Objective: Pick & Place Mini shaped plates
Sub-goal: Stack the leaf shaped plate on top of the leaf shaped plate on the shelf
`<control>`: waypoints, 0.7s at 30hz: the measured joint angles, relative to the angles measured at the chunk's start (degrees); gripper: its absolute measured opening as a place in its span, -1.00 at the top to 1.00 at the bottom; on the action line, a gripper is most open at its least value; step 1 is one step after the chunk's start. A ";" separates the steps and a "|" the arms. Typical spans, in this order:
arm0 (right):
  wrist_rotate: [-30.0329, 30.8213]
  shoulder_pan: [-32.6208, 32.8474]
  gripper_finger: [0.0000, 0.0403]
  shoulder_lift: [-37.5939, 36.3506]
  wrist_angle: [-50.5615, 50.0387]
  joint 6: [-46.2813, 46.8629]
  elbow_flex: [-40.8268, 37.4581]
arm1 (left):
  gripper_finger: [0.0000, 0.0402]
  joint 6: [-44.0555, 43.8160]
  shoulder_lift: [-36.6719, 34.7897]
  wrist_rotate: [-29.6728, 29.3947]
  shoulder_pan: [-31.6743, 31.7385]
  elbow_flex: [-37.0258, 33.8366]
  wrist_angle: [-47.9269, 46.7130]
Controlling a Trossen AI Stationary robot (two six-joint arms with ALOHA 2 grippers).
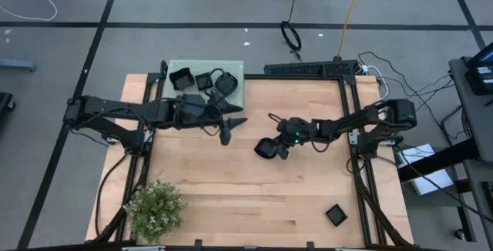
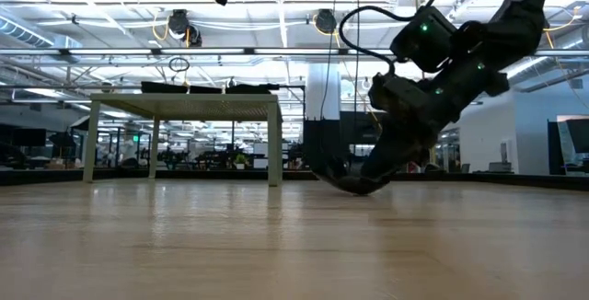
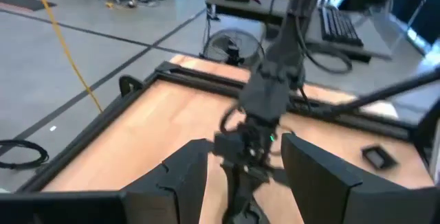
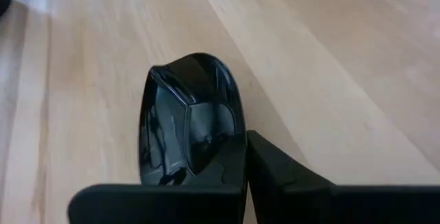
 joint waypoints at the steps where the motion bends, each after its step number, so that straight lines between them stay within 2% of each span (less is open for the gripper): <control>1: 0.13 0.00 0.98 0.41 0.61 0.00 0.00 | 0.05 0.18 0.00 0.00 -0.44 0.00 -0.91; 6: -0.76 -0.02 0.86 1.45 1.21 0.06 0.11 | 0.05 0.29 0.98 0.10 -1.94 0.00 -7.88; 11: -1.27 -0.02 0.59 0.79 1.28 1.27 0.07 | 0.05 2.00 3.81 1.53 -2.97 -0.01 -12.11; 17: -5.44 -0.26 0.26 -4.16 -1.63 1.29 0.11 | 0.05 14.37 10.72 7.70 -3.95 -0.01 -9.91; 21: -5.37 -0.26 0.17 -10.20 -9.14 0.27 0.14 | 0.05 22.62 16.74 9.66 -4.68 0.00 -7.45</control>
